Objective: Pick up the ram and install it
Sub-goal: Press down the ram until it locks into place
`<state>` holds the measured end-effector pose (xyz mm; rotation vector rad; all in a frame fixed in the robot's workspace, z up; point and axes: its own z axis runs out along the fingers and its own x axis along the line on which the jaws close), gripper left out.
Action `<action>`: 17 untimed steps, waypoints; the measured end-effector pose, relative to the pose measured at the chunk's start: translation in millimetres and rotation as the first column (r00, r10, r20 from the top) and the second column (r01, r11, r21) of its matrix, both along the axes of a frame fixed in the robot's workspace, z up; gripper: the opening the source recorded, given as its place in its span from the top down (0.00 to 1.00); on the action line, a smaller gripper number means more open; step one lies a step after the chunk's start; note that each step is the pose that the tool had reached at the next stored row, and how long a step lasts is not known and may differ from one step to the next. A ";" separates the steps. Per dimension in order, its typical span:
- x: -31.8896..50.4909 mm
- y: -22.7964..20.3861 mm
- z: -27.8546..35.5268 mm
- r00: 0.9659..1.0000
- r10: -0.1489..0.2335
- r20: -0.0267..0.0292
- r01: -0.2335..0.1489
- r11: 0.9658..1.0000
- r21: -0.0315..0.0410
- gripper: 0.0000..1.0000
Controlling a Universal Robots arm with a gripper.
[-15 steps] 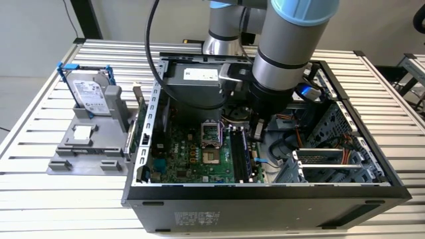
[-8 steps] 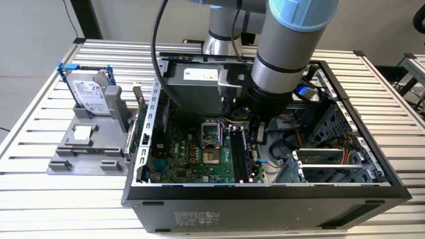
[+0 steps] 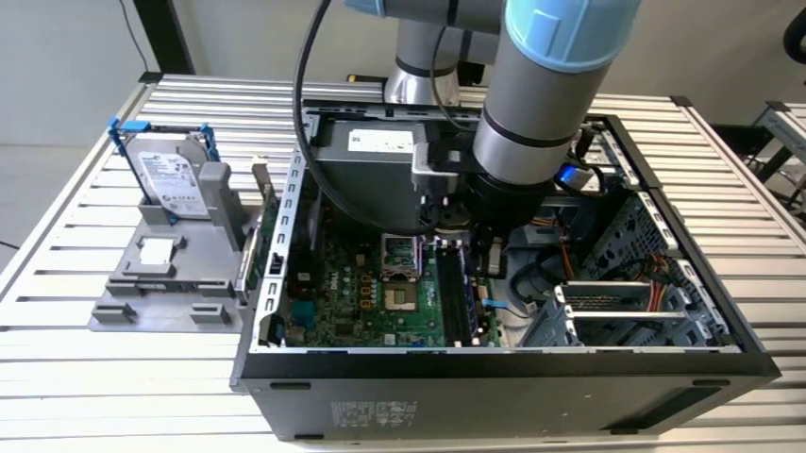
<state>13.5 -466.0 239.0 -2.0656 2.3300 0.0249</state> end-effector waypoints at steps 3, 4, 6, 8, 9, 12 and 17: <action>-0.2 0.0 -0.8 1.000 0.009 0.000 -0.009 1.000 0.000 1.00; -0.3 0.0 -0.8 1.000 0.009 0.000 -0.009 1.000 0.000 1.00; -0.4 0.0 -1.0 1.000 0.009 0.000 -0.009 1.000 0.000 1.00; -0.5 -0.3 -1.6 1.000 0.010 0.000 -0.010 1.000 0.000 1.00; -0.5 -0.4 -2.2 1.000 0.012 0.000 -0.012 1.000 0.000 1.00; -0.3 -2.2 -4.1 1.000 0.014 0.000 -0.014 1.000 0.000 1.00; 1.4 -6.8 -7.2 1.000 0.014 0.000 -0.014 1.000 0.000 1.00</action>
